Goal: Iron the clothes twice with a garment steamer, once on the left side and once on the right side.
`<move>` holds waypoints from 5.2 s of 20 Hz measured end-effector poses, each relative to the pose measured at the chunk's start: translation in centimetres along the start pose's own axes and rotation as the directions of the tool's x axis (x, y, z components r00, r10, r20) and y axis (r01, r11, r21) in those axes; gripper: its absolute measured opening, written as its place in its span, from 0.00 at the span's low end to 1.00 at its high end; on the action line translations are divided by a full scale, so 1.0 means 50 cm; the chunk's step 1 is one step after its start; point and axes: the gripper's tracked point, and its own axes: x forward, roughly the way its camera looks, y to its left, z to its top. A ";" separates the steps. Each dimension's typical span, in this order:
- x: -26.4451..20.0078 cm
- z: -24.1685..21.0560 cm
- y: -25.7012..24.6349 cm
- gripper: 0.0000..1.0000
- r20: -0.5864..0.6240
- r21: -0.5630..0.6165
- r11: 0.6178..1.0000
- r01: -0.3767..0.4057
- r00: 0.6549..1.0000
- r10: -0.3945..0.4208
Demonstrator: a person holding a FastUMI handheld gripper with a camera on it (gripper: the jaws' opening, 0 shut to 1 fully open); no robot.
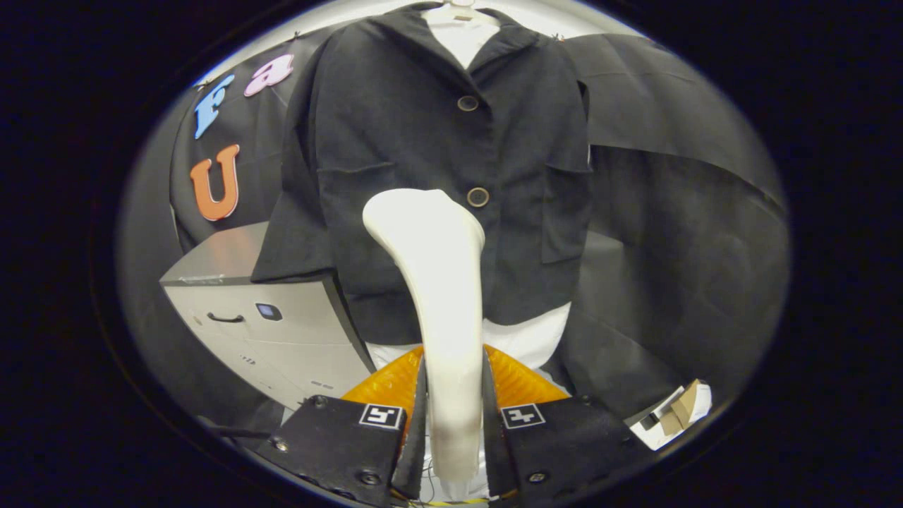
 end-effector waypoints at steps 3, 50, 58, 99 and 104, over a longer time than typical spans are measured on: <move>-0.039 0.018 -0.058 0.37 0.022 0.042 0.999 0.021 1.000 -0.022; 0.018 0.454 -0.198 0.37 0.296 0.015 0.999 0.048 0.954 -0.050; 0.056 0.355 -0.204 0.37 0.237 -0.011 0.996 0.094 0.967 -0.088; 0.109 0.066 -0.215 0.37 -0.018 -0.020 0.997 0.077 0.997 -0.077; 0.107 0.077 -0.218 0.37 -0.019 -0.005 1.000 0.009 1.000 -0.009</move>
